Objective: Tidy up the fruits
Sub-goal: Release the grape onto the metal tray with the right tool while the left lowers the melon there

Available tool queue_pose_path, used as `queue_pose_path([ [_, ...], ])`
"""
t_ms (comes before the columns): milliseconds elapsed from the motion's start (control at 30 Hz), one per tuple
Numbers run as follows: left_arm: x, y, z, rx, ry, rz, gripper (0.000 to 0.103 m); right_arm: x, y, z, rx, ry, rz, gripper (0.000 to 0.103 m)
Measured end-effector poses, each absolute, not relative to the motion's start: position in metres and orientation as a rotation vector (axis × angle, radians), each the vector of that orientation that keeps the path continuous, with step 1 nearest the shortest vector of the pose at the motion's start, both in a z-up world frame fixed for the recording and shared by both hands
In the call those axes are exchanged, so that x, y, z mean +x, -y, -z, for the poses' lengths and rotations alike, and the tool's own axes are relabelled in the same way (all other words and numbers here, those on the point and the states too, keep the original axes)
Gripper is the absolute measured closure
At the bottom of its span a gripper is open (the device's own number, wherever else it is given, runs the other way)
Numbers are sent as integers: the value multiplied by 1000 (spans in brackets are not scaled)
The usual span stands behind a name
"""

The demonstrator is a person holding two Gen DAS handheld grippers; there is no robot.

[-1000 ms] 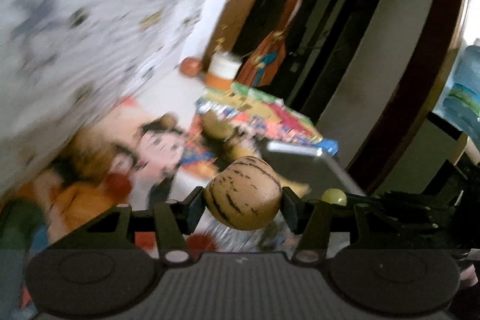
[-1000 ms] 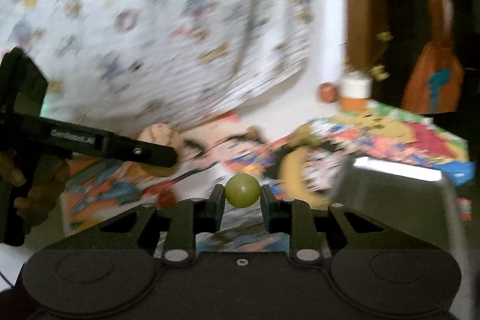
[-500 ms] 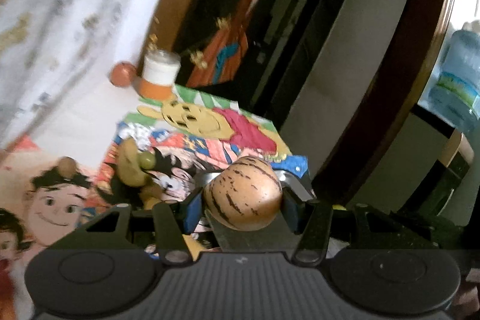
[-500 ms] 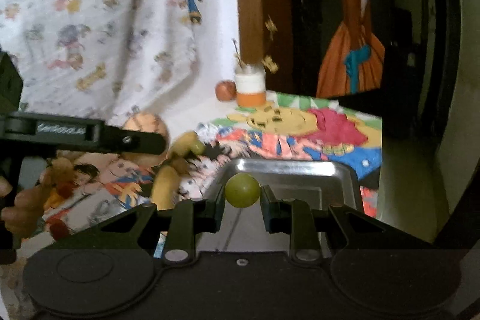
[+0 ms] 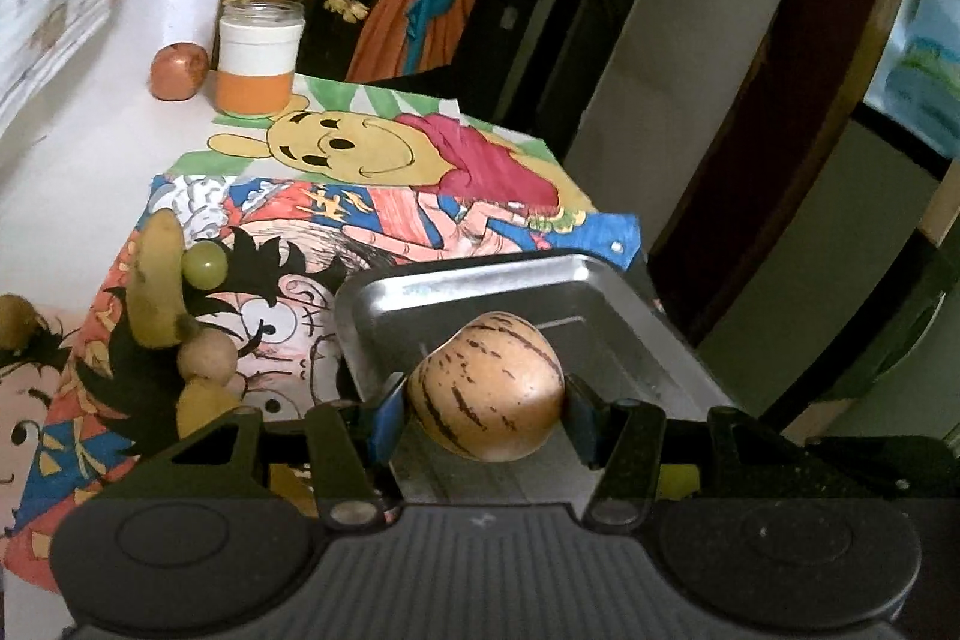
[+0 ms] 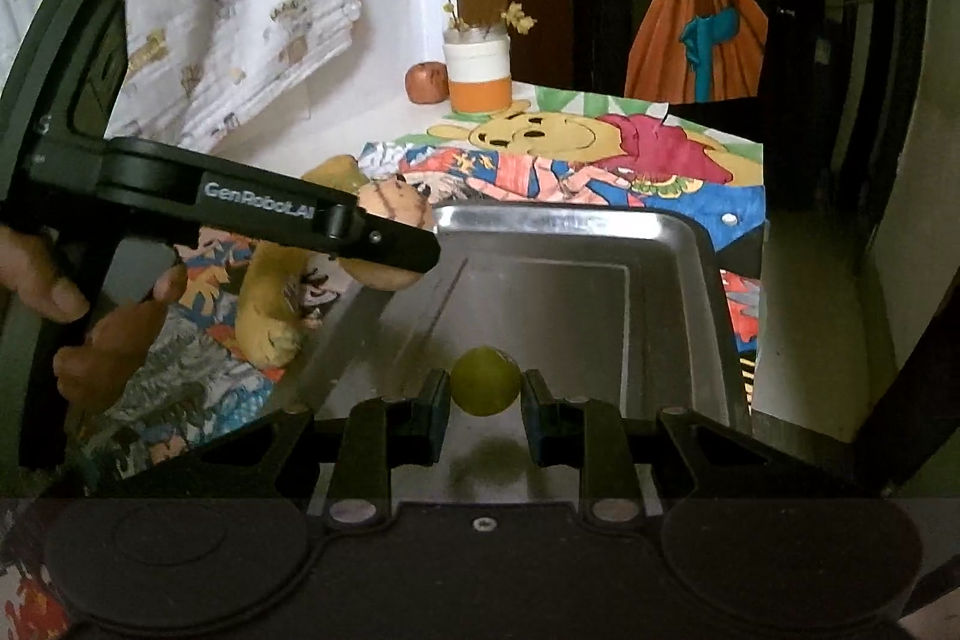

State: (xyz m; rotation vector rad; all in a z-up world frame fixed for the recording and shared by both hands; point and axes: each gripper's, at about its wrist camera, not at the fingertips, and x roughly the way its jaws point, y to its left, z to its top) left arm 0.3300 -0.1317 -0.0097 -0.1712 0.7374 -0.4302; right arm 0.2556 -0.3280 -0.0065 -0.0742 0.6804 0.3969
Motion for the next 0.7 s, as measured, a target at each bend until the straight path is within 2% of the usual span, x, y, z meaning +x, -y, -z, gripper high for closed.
queue_pose_path([
  [500,334,147,17,-77,-756,407,43,255,328,19,-80,-711,-381,73],
  [700,331,142,12,-128,-757,423,31,248,331,16,-77,-710,-366,69],
])
